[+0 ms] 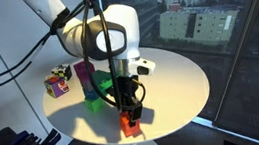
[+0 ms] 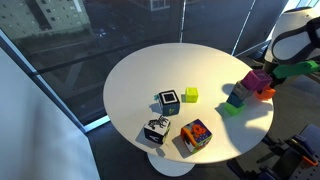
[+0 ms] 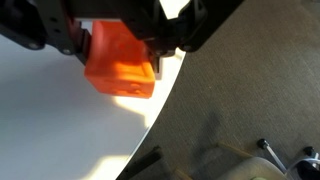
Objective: Pick up the orange block and put it on the table
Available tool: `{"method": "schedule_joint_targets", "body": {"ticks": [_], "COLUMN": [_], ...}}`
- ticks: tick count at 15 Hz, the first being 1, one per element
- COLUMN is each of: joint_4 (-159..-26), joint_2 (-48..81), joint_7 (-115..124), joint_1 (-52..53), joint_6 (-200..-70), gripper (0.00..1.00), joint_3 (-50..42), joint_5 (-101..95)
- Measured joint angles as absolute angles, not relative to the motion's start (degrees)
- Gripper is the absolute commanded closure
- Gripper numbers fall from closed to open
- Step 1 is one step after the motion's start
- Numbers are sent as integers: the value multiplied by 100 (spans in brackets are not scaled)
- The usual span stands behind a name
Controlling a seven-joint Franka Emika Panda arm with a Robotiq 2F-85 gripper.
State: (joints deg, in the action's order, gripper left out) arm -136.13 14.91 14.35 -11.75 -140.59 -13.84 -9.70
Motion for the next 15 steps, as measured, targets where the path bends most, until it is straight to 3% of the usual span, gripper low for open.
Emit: {"method": "schedule_joint_targets", "body": {"ticks": [2,15], "joint_4": [-13613,-13518], "joint_2": [1545,316], "joint_7": [1442,1588], "joint_1": [-1105,-675], "joint_6": [-14059,-12667], "gripper": [1,0], "joint_3": [-1424,-1255], "joint_5": [-971,-976]}}
